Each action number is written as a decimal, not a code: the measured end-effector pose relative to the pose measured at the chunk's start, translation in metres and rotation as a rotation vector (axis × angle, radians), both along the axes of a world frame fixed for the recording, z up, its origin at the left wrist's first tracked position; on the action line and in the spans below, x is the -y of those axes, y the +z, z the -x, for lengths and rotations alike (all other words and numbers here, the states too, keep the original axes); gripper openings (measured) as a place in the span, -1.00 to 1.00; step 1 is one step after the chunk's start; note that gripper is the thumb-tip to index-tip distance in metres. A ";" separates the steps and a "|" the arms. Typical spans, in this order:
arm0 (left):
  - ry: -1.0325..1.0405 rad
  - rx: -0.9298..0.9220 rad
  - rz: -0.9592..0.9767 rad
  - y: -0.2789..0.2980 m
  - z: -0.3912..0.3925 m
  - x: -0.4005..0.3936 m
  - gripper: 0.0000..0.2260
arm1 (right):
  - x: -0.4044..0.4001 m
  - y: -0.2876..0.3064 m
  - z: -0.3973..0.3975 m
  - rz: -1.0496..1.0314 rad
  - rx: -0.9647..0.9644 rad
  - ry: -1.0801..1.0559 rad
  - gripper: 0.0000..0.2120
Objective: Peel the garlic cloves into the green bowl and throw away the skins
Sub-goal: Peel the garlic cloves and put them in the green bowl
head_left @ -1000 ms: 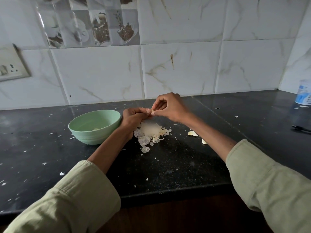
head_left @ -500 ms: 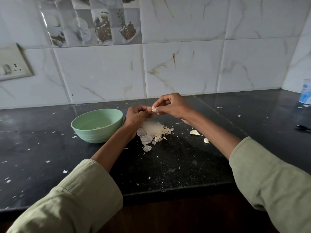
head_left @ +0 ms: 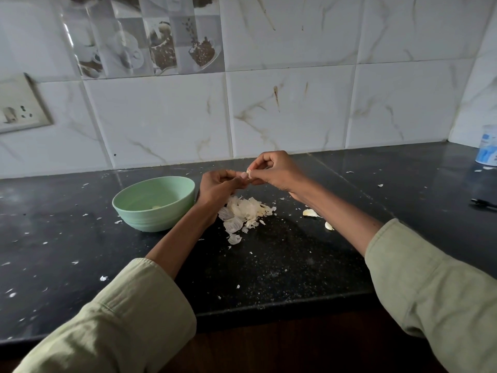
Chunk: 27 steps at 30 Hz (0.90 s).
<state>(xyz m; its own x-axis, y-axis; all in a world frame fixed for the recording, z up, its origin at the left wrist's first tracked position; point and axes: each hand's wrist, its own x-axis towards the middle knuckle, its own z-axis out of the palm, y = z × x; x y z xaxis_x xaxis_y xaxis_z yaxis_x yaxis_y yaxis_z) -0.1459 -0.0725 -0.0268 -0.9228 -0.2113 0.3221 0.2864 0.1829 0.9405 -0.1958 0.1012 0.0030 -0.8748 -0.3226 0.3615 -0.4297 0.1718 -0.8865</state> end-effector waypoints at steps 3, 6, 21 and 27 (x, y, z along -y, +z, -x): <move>0.032 0.003 -0.001 0.000 0.000 0.002 -0.82 | 0.001 0.000 -0.003 -0.026 0.002 0.044 -0.85; 0.049 0.013 0.023 0.000 0.003 0.002 -0.82 | 0.002 0.001 -0.003 -0.023 -0.019 0.028 -0.84; 0.024 0.004 0.144 -0.003 0.008 -0.004 -0.88 | 0.004 0.003 -0.005 0.001 -0.060 -0.092 -0.92; -0.019 0.018 0.125 -0.003 0.009 -0.004 -0.80 | 0.007 0.003 -0.005 -0.012 -0.102 -0.108 -0.96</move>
<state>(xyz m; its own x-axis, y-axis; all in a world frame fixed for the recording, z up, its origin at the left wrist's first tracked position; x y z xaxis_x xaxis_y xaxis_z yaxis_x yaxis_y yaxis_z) -0.1553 -0.0684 -0.0297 -0.9320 -0.1532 0.3283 0.2743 0.2937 0.9157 -0.1911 0.0943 0.0059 -0.8634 -0.2336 0.4471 -0.4961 0.2324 -0.8366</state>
